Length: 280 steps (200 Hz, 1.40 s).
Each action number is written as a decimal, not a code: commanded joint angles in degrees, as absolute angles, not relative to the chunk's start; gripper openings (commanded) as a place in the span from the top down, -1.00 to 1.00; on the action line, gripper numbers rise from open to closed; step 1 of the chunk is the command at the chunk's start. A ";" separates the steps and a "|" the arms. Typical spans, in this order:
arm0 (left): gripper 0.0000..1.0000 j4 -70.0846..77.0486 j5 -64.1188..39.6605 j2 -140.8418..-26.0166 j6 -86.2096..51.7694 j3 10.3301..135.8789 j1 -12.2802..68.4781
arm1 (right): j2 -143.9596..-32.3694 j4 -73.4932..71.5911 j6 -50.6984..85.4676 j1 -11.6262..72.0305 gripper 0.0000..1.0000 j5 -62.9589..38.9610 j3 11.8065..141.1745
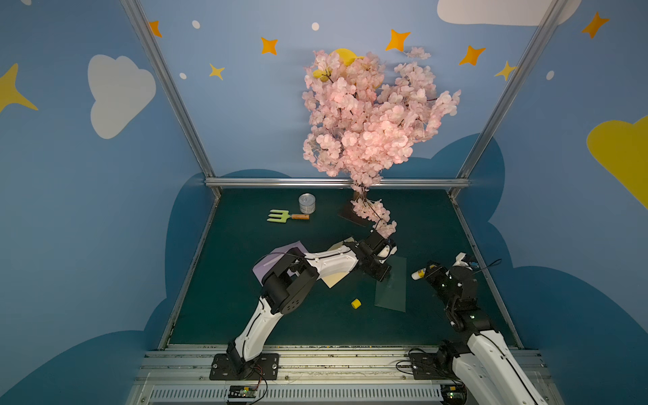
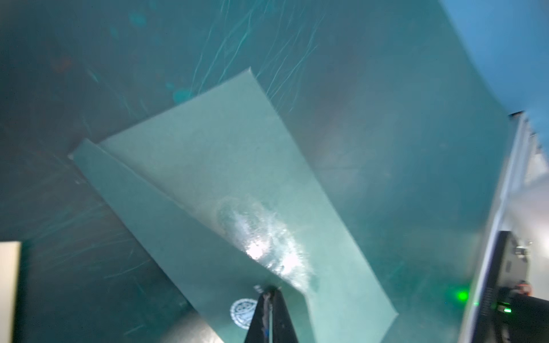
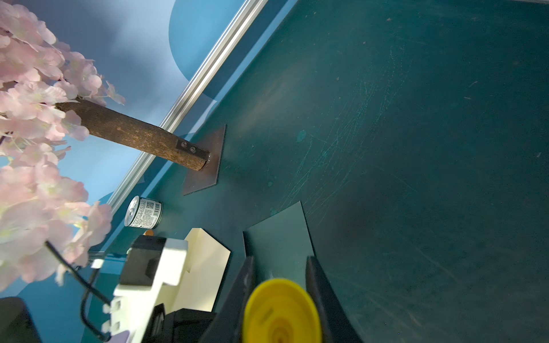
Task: Seal the envelope with a glue stick
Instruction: Seal the envelope at the center of the board.
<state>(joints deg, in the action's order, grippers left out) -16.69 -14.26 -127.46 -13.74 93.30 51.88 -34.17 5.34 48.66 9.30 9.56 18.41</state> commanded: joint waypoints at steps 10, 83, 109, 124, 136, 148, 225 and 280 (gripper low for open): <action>0.86 -19.65 -13.75 -129.11 -11.80 94.55 52.21 | -33.05 4.22 49.38 8.27 1.00 7.95 17.10; 0.82 -24.35 -10.02 -130.65 -9.35 97.72 54.31 | -33.13 3.09 50.36 7.30 1.00 5.95 15.91; 0.86 -25.63 -9.61 -131.35 -9.07 99.24 54.66 | -33.31 2.38 51.08 7.17 1.00 5.49 15.22; 0.87 -26.22 -9.75 -132.47 -9.07 100.23 54.92 | -33.31 2.27 51.07 7.02 1.00 5.28 15.12; 0.87 -26.42 -10.00 -133.42 -8.99 100.75 54.97 | -33.22 2.30 51.03 7.00 1.00 5.12 15.20; 0.89 -27.15 -9.79 -134.48 -8.65 101.20 55.18 | -33.05 2.38 50.98 6.96 1.00 4.98 15.13; 0.95 -35.11 -6.20 -136.21 -6.45 102.81 55.38 | -32.81 0.69 51.00 6.86 1.00 3.56 13.98; 0.94 -35.33 -7.20 -134.87 -7.30 105.70 53.27 | -32.87 -0.57 50.10 6.91 1.00 2.55 14.15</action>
<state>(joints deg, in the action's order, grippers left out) -30.11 -7.92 -133.64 -7.53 104.95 54.74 -33.17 1.50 50.78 7.20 3.33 14.17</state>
